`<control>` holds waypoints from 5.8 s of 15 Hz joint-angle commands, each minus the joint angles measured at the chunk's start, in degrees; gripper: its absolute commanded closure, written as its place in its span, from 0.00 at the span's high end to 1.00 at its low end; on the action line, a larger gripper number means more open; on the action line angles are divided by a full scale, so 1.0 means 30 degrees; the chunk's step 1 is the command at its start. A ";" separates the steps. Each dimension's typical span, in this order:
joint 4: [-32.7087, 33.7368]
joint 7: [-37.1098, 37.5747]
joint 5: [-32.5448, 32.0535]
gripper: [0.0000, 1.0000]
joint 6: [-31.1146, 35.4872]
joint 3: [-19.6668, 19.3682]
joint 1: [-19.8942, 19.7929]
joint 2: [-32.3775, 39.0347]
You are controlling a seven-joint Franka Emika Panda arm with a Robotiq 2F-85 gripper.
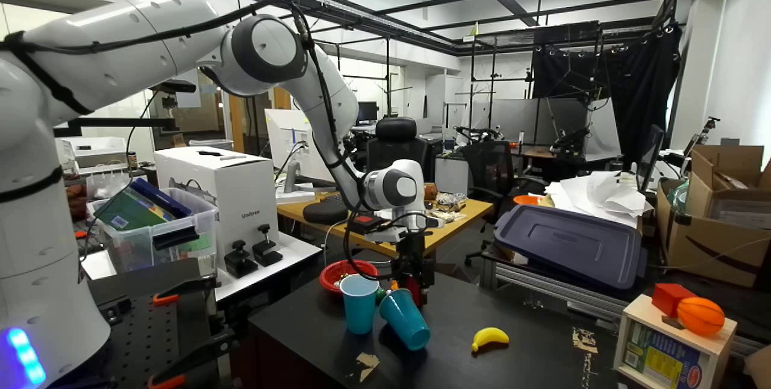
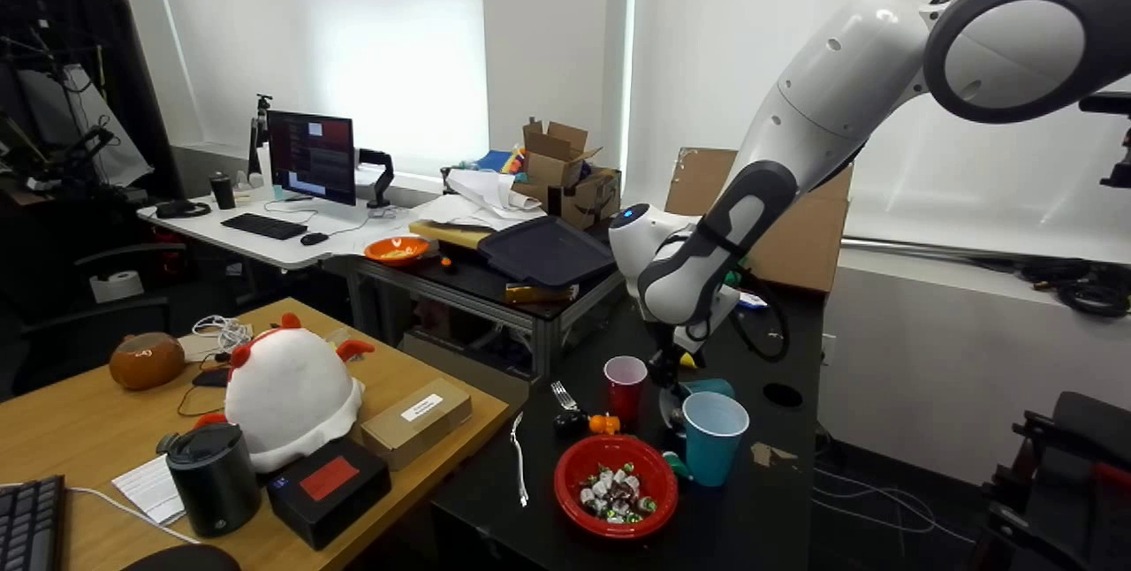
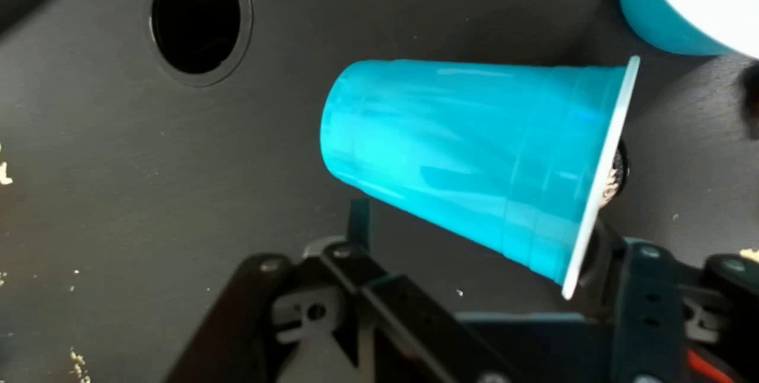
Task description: Pour the contents from the right blue cup into the bowl
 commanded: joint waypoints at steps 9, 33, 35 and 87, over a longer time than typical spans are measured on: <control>-0.0761 0.1280 -0.1128 0.00 -0.0218 -0.0526 0.0591 -0.0479; -0.5019 0.4343 -0.4210 0.01 0.3658 -0.4199 0.0838 -0.5306; -0.5909 0.3552 -0.4245 0.01 0.4104 -0.3791 0.0677 -0.6603; -0.7322 1.9094 -1.9832 0.01 0.6653 -0.3221 0.7794 -0.6224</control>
